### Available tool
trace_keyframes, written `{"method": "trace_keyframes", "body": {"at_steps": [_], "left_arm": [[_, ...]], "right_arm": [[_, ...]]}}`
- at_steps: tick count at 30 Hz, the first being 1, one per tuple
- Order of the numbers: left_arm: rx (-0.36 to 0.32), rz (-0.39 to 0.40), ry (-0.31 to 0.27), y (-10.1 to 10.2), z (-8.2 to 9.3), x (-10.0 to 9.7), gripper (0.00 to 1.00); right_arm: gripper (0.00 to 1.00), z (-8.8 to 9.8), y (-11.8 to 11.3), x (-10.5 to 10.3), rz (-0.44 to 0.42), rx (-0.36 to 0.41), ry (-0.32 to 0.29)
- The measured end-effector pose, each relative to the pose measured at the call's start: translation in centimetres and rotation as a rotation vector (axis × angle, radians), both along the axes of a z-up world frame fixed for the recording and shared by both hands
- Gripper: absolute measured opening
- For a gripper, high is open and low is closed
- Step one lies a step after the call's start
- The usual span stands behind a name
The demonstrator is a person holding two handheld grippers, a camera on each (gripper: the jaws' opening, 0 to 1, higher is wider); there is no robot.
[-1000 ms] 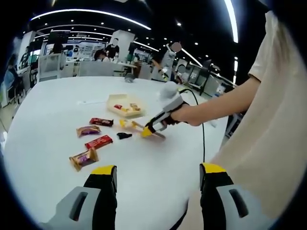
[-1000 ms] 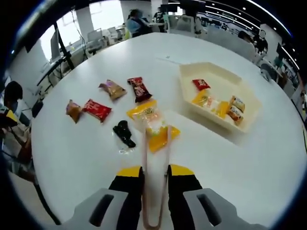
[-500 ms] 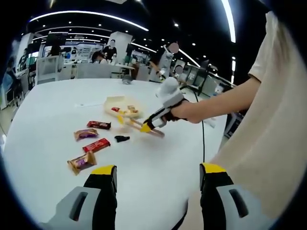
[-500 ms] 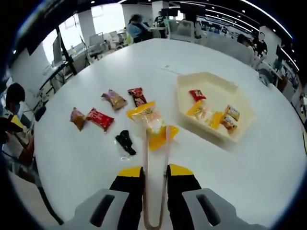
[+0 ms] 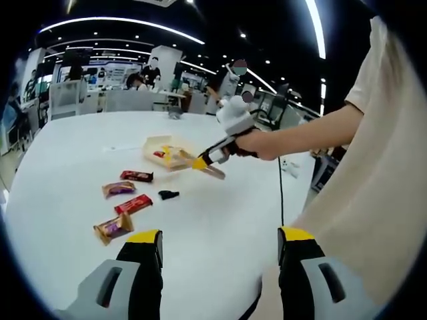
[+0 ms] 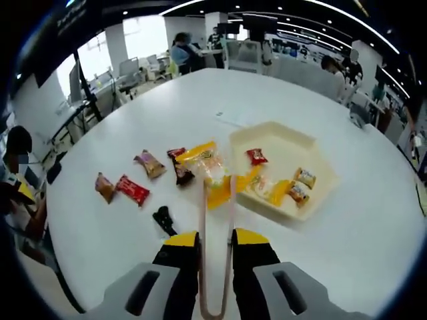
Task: Place the target food into the container with the food tongs after gripping and lifting it, then release it inside without dropping or visibly crushing the food.
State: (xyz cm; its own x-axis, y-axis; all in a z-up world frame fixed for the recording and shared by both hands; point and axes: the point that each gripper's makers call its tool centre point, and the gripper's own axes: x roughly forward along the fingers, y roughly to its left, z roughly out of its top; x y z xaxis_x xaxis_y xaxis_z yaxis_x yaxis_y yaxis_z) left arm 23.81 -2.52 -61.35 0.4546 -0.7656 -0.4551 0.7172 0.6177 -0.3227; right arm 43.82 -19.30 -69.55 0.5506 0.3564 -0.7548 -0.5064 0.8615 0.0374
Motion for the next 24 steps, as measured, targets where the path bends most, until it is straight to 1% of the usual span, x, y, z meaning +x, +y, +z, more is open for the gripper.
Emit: {"method": "trace_keyframes", "body": {"at_steps": [4,12,24], "left_arm": [[-0.001,-0.003,-0.003,-0.1,0.1,0.0,0.7],[-0.003,-0.004,-0.01,-0.1,0.2,0.0,0.7],[-0.003,-0.002,-0.012,0.0,0.2,0.0,0.7]], "right_arm": [[0.17,1.0,-0.4,0.8,-0.013,0.004,-0.02],[0.17,2.3,-1.3,2.2,-0.018,-0.006,-0.047],[0.18,3.6,-2.1,4.2,-0.027,-0.007,-0.071]]}}
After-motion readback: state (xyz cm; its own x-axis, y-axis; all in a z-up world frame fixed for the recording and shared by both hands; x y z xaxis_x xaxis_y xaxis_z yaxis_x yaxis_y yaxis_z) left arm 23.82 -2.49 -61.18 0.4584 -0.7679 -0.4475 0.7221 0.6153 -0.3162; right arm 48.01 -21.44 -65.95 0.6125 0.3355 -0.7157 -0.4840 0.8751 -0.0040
